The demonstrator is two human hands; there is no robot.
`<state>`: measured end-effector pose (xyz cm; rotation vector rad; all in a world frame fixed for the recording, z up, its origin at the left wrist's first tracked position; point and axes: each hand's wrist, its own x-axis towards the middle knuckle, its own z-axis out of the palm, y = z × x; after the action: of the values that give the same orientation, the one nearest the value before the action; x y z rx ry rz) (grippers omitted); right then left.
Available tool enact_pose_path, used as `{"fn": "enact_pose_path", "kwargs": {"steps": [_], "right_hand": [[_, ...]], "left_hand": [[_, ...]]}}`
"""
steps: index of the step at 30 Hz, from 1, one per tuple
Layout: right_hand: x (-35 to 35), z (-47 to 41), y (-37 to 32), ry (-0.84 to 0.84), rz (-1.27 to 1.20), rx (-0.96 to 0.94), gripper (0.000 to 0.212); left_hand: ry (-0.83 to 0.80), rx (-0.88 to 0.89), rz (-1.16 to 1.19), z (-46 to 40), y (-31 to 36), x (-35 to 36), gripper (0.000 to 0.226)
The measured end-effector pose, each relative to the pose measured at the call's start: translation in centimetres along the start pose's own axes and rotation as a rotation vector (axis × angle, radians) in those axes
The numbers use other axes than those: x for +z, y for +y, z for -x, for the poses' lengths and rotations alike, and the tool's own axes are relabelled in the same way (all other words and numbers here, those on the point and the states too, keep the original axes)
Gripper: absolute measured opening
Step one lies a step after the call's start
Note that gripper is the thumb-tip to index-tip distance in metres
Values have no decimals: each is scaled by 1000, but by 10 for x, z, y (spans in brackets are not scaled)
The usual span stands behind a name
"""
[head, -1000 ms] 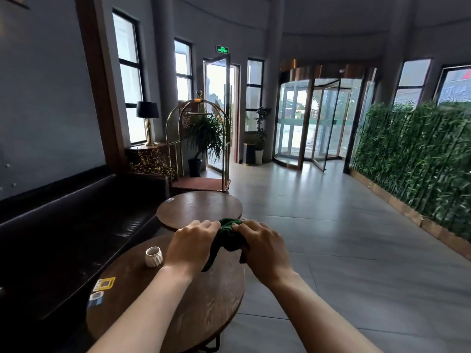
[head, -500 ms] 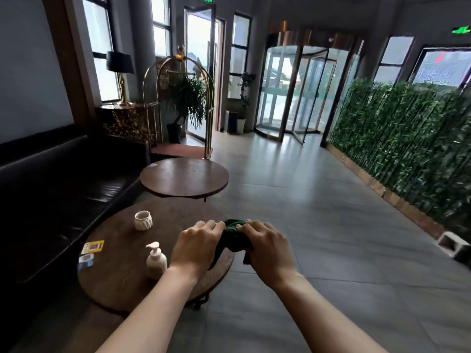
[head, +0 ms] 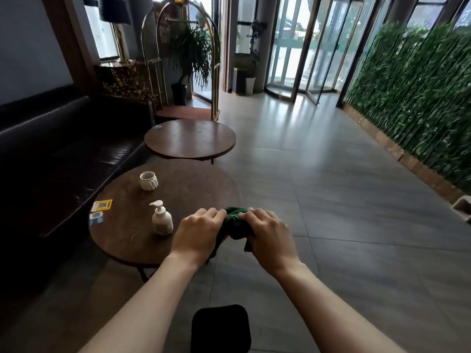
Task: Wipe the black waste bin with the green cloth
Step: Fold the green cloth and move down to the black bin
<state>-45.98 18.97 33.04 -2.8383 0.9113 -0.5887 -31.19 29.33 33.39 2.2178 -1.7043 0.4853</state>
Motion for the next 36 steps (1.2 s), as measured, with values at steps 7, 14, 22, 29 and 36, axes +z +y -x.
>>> {"fn": "enact_pose_path", "kwargs": {"steps": [7,14,22,29,36], "right_hand": [[46,27,29,-90,-17,12,58],[98,45,45,-167,-42,9,57],[166,57,68,-204,-55,11,57],[242,70,87,-207,-66,-3,56],[320,81,110,-188,-55,-12,61]], "left_hand": [[-111,-31,7,21,15,49,14],[-207,-84,-5,47,19,101,18],[-273,-97,1,65,14,166,19],[-278,-90,4,87,4,238,26],[-275,-91,15,106,-6,315,26]]}}
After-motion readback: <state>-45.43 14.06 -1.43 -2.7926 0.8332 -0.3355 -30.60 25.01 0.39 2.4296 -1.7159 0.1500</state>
